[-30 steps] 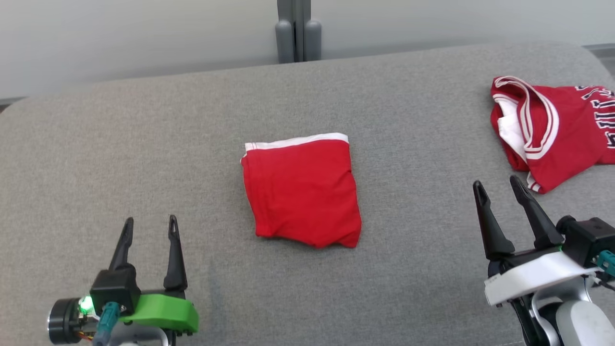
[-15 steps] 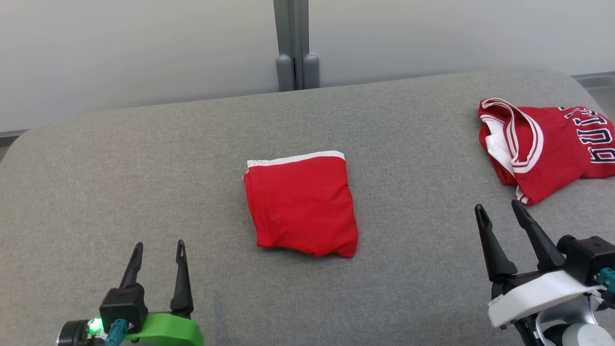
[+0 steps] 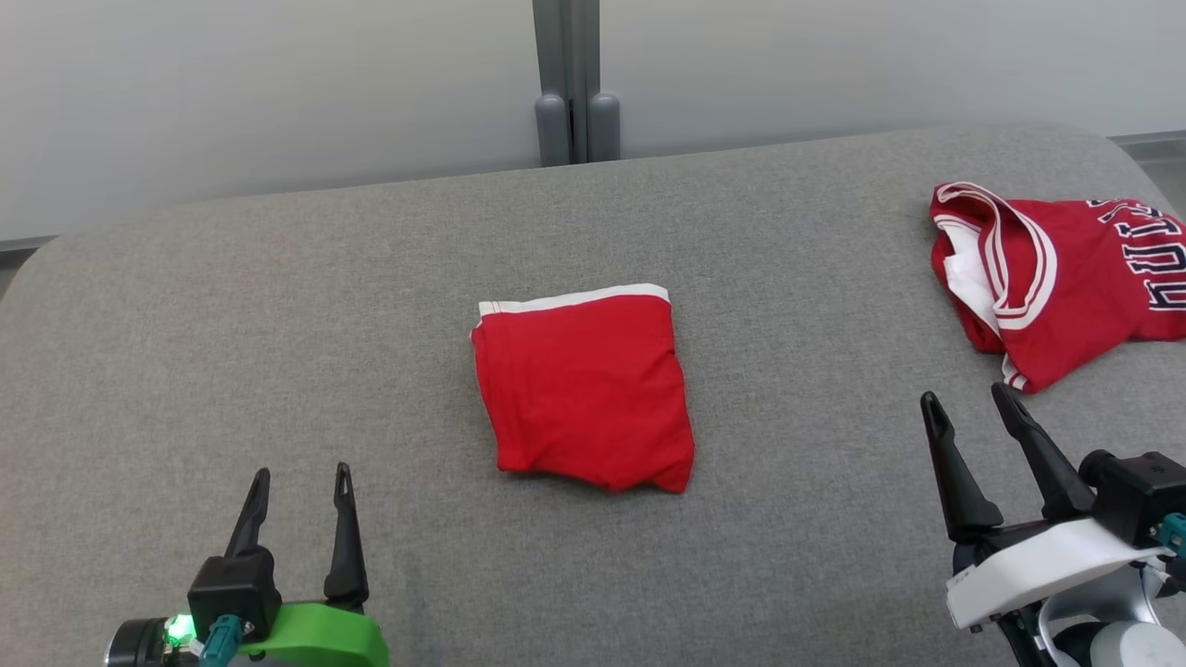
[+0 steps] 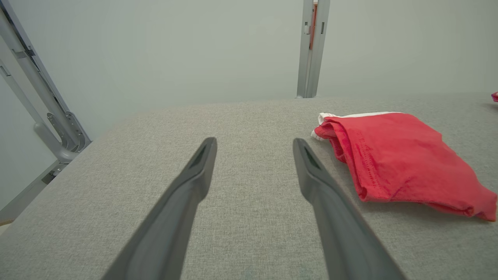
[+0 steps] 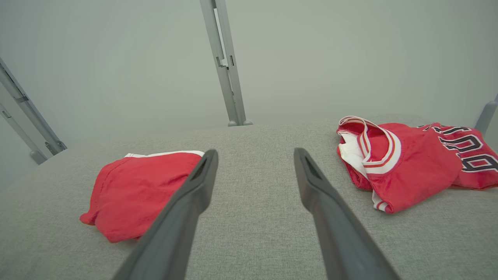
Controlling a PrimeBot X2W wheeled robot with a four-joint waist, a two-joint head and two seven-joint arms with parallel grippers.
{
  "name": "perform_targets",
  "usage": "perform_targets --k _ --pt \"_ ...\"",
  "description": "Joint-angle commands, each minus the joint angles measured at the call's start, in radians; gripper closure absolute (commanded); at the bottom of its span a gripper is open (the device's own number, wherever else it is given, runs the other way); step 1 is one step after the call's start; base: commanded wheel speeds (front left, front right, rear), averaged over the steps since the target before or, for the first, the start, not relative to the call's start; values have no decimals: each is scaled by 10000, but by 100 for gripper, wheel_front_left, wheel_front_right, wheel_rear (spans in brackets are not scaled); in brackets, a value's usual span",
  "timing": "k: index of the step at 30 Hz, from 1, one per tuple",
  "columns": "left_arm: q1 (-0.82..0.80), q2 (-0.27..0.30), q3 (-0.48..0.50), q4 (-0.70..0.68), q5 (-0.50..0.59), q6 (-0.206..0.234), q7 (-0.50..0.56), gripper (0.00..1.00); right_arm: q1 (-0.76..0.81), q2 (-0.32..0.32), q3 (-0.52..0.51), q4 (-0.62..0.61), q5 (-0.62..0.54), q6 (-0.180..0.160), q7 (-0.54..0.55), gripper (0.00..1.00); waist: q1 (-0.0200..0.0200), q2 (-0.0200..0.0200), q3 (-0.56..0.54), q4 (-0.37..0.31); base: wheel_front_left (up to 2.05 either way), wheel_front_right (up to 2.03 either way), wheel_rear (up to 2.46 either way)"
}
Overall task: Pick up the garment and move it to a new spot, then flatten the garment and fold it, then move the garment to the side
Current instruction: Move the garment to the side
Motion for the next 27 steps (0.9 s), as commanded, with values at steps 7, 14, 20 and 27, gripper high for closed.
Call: perform_targets --k 7,14,20,27 --pt "-787 64 -82 -213 118 64 -182 0 -490 -233 -81 -147 1 -1 93 0 1 0 909 389 0 0 0" --pt "-1949 -194 -210 -114 279 -119 -479 0 -1858 -365 663 708 215 -1 289 0 1 0 2302 1079 0 0 0" --pt "-2676 -515 -328 200 405 -248 -637 0 -3199 -243 2124 2348 552 -1 187 0 1 0 2989 1546 0 0 0" --pt "-2973 -746 -231 323 537 -359 -664 0 -4355 -9 3184 4667 973 -1 319 0 1 0 3124 1736 0 0 0"
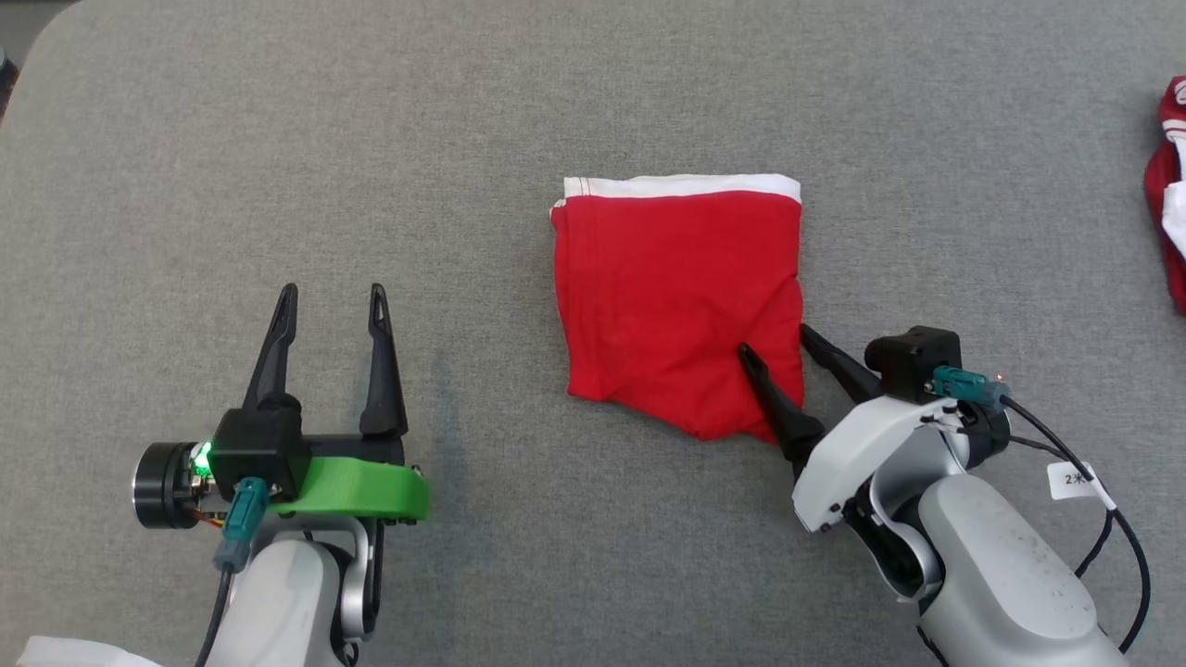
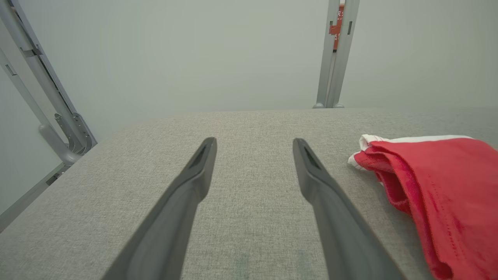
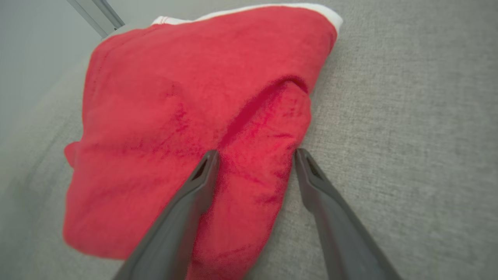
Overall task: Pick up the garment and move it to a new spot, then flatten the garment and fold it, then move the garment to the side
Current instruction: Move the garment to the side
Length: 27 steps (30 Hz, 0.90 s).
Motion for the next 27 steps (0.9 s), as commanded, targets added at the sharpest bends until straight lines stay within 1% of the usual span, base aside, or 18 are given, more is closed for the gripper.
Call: perform_targets --k 1,3,4,5,6,9,12,17,21,23,27 --pt "-147 -36 68 -13 98 -61 -27 0 -200 -32 13 265 29 -3 40 0 0 0 193 203 0 0 0" --pt "-87 -51 144 -8 151 -88 -28 0 -330 30 184 736 157 -3 200 0 0 0 156 171 0 0 0" --pt "-42 -62 173 -1 164 -103 -29 0 -386 23 222 933 199 -4 177 45 0 0 119 149 0 0 0" --pt "-1 -67 204 -3 192 -121 -30 0 -382 41 228 1070 250 -6 200 60 0 0 84 121 0 0 0" --pt "46 -70 239 -7 224 -132 -30 0 -386 39 345 1239 271 -6 344 100 0 0 48 81 0 0 0" --pt "106 -78 267 -65 308 -169 -31 0 -509 -53 443 1240 358 -9 161 100 0 0 -15 -60 0 0 0" --pt "196 0 324 -182 446 -208 -30 0 -585 -245 631 1006 502 -9 -120 100 0 0 -34 -389 0 0 0" --pt "462 192 527 -638 571 -132 -29 0 -748 -630 994 751 913 -9 -484 100 0 0 85 -1567 0 0 0" --pt "548 364 434 -832 721 -221 -20 0 -823 -1123 931 763 1245 -9 -769 100 0 0 272 -2442 0 0 0" --pt "516 402 427 -929 745 -186 -20 0 -844 -1375 926 816 1459 -9 -877 100 0 0 396 -2921 0 0 0" --pt "185 438 257 -1095 838 -260 60 0 -1089 -1901 779 907 1863 -9 -1136 100 0 0 754 -3512 0 0 0"
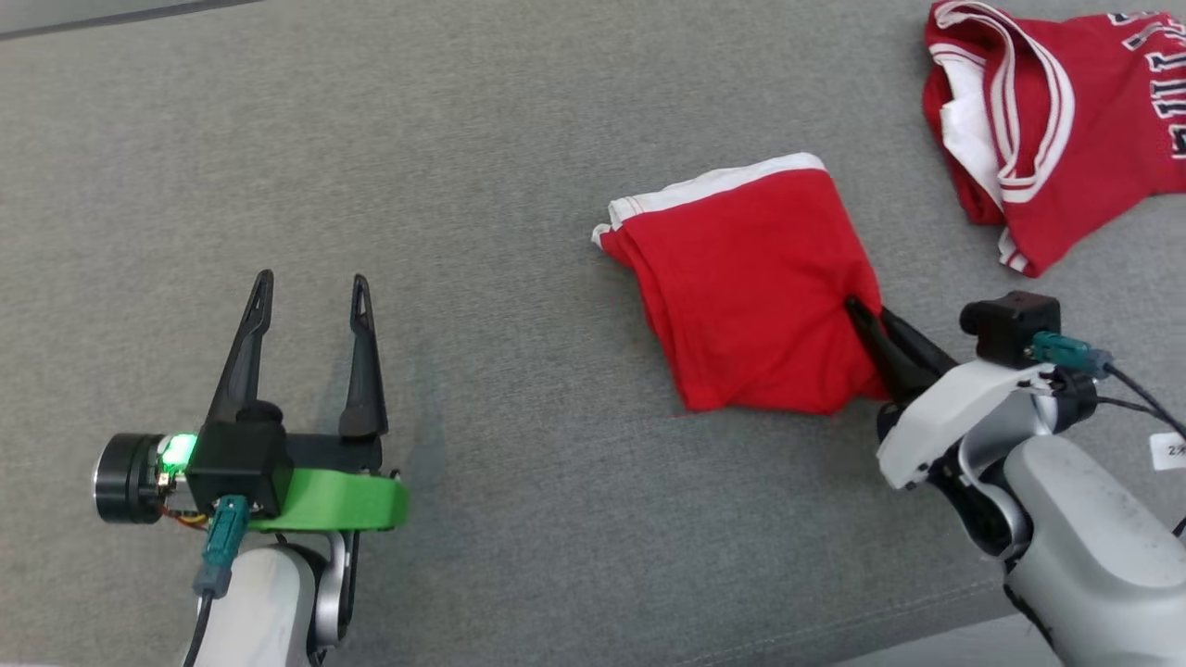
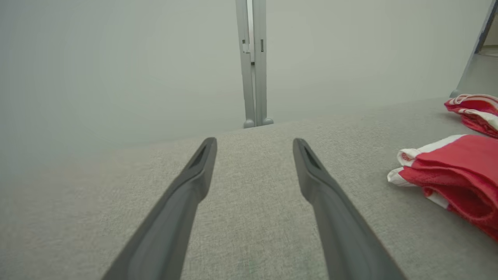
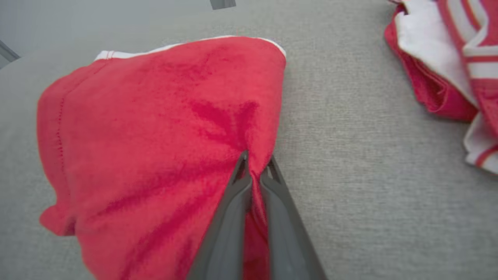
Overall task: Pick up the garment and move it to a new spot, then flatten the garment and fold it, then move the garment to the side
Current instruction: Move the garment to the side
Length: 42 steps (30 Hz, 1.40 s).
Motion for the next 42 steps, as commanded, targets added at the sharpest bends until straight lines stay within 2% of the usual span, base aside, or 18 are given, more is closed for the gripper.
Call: perform_targets --k 1,8,12,18,23,26,27,28,29,35,37,42 --pt "-248 80 -55 -63 120 -37 30 0 -281 -149 -73 37 116 -15 -108 100 0 0 589 -988 0 0 0" --pt "-1004 93 -370 -278 329 -185 170 0 -1673 -1289 -102 227 466 -15 -662 100 0 0 1509 -1007 0 0 0" --pt "-1429 206 -585 -488 519 -315 326 0 -3100 -2208 -274 770 566 -15 -933 100 0 0 2170 -823 0 0 0" --pt "-1799 293 -826 -808 723 -400 546 0 -4146 -3155 -1106 1726 947 -17 -1119 100 0 0 2881 -605 0 0 0" --pt "-2064 314 -1070 -966 860 -477 665 0 -4253 -3419 -2076 2993 1726 -15 -1185 100 0 0 3275 -404 0 0 0" --pt "-2103 323 -1139 -978 907 -477 667 0 -4003 -3227 -2381 3462 2231 -15 -1288 100 0 0 3319 -397 0 0 0" --pt "-2095 329 -1154 -960 908 -473 674 0 -3895 -3116 -2437 3589 2396 -15 -1339 78 0 0 3312 -419 0 0 0" --pt "-2078 336 -1164 -937 905 -465 683 0 -3810 -3058 -2424 3664 2497 -15 -1348 31 0 0 3294 -440 0 0 0" --pt "-2057 337 -1178 -907 892 -457 690 0 -3749 -3000 -2430 3733 2663 -15 -1387 0 0 0 3261 -465 0 0 0" --pt "-1832 353 -1190 -761 734 -389 654 0 -3137 -2750 -2742 3303 2563 -14 -1772 0 0 0 2791 -654 0 0 0" --pt "-1729 351 -1164 -705 672 -359 612 0 -2799 -2676 -3411 2653 2067 -14 -1788 0 0 0 2538 -735 0 0 0" --pt "-1256 270 -987 -492 413 -156 498 0 -1071 -1631 -5134 500 293 -14 -1767 0 0 0 1578 -831 0 0 0"
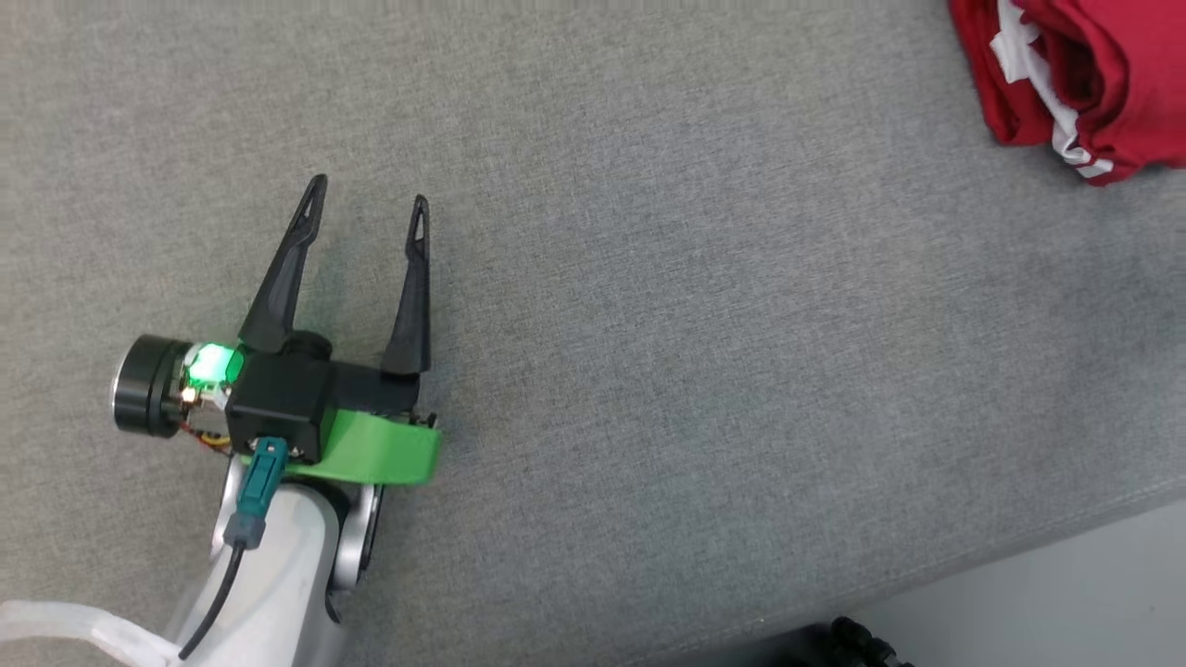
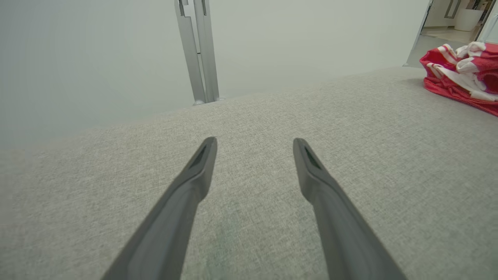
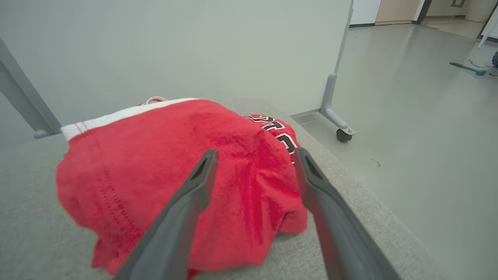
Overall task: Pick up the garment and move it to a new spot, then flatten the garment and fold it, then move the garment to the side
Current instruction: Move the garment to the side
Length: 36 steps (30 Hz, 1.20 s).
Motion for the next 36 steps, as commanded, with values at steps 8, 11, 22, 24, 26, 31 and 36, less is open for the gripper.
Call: perform_targets --k 8,11,22,24,26,31,36 --pt "1310 -110 432 322 -602 475 -191 0 2961 1770 -473 -3112 -1939 -12 -21 0 0 -1 -2327 -73 0 0 0" --pt "1725 -140 582 396 -798 595 -219 0 3635 2152 -375 -3663 -2186 -12 -22 0 0 -1 -2852 33 0 0 0" --pt "2938 -199 881 585 -1319 909 -283 0 5307 2997 195 -5106 -2805 -12 667 0 0 -1 -4150 1014 0 0 0" --pt "3055 -211 910 677 -1399 927 -306 0 5525 3095 240 -5334 -2865 -12 890 0 0 -1 -4304 1293 0 0 0" --pt "3141 -212 940 761 -1465 925 -343 0 5713 3162 240 -5553 -2982 -12 1071 0 0 -1 -4388 1558 0 0 0" --pt "3256 -237 883 1074 -1616 765 -426 0 6183 3423 267 -6022 -3127 -12 1462 0 0 -1 -4644 2080 0 0 0" --pt "3461 -232 838 1427 -1698 673 -500 0 6750 3666 303 -6249 -3254 -12 1846 0 0 -1 -5041 2299 0 0 0"
